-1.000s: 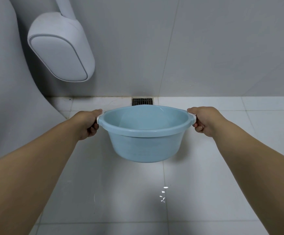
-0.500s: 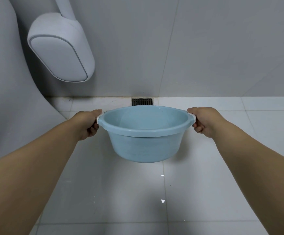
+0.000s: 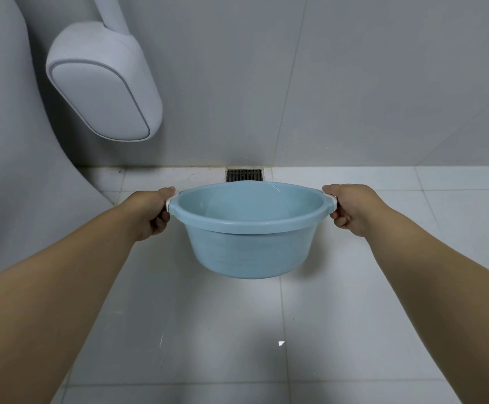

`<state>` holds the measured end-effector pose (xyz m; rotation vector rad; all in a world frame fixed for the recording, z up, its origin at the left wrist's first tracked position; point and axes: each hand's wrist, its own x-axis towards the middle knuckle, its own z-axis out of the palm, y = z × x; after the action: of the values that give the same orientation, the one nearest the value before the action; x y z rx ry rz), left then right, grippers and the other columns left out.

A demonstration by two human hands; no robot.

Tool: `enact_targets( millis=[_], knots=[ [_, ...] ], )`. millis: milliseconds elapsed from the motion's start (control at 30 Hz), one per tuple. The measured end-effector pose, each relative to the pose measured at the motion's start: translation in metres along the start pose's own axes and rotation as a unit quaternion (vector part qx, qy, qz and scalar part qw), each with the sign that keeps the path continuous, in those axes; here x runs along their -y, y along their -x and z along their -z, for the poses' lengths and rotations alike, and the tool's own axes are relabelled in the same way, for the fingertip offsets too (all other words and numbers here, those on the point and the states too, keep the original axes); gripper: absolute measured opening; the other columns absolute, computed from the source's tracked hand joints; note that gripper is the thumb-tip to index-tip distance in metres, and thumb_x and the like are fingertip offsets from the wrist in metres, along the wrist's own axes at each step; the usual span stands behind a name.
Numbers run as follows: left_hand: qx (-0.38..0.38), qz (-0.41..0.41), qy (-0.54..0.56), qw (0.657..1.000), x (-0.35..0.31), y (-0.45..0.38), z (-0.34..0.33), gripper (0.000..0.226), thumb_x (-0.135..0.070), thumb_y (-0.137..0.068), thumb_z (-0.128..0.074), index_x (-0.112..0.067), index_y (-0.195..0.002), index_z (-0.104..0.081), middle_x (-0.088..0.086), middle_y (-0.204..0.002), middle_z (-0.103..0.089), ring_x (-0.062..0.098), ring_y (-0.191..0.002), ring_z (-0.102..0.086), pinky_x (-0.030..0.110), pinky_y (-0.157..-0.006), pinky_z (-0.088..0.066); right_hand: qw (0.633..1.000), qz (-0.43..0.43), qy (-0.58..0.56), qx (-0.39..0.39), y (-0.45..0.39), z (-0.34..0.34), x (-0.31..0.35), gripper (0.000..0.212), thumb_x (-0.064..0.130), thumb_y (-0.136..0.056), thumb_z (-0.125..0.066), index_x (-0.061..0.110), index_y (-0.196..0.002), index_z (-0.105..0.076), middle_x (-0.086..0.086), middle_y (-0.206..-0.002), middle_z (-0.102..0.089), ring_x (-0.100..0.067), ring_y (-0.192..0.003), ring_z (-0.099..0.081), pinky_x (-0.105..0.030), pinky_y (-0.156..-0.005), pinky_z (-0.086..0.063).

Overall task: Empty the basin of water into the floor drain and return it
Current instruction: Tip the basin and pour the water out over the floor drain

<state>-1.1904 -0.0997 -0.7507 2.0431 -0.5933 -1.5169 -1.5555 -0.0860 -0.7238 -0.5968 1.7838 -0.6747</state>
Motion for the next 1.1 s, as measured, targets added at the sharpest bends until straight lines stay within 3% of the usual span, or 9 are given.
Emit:
enact_targets(
  millis=[700,900,1100],
  knots=[
    [0.002,-0.001,0.008,1.000,-0.001,0.000,0.000,0.021,-0.035,-0.098,-0.057,-0.016,-0.105,-0.062,-0.002,-0.064,-0.049,0.007,-0.041,-0.037,0.014,-0.034,-0.030,1.000,0.010,-0.002,-0.002,-0.003,-0.002,-0.001,0.015,0.018,-0.094,-0.059,0.010,-0.082,-0.054,-0.007,-0.065,-0.049,-0.018,-0.047,-0.040,-0.020,-0.038,-0.027],
    [0.017,-0.004,0.013,1.000,0.001,0.003,0.003,0.021,-0.034,-0.098,-0.058,-0.014,-0.105,-0.062,-0.001,-0.066,-0.049,0.008,-0.045,-0.039,0.015,-0.035,-0.032,0.998,0.037,-0.012,0.040,-0.002,0.003,-0.004,0.017,0.025,-0.094,-0.062,0.009,-0.093,-0.057,-0.006,-0.074,-0.051,-0.017,-0.046,-0.039,-0.023,-0.042,-0.026],
    [0.065,-0.012,0.021,0.998,-0.002,0.010,0.007,0.024,-0.033,-0.099,-0.058,-0.012,-0.089,-0.060,-0.001,-0.065,-0.047,0.008,-0.047,-0.041,0.018,-0.037,-0.035,0.996,0.048,-0.027,0.076,0.001,0.009,-0.007,0.020,0.028,-0.094,-0.064,0.008,-0.100,-0.063,-0.004,-0.078,-0.054,-0.017,-0.048,-0.040,-0.027,-0.047,-0.027]
  ],
)
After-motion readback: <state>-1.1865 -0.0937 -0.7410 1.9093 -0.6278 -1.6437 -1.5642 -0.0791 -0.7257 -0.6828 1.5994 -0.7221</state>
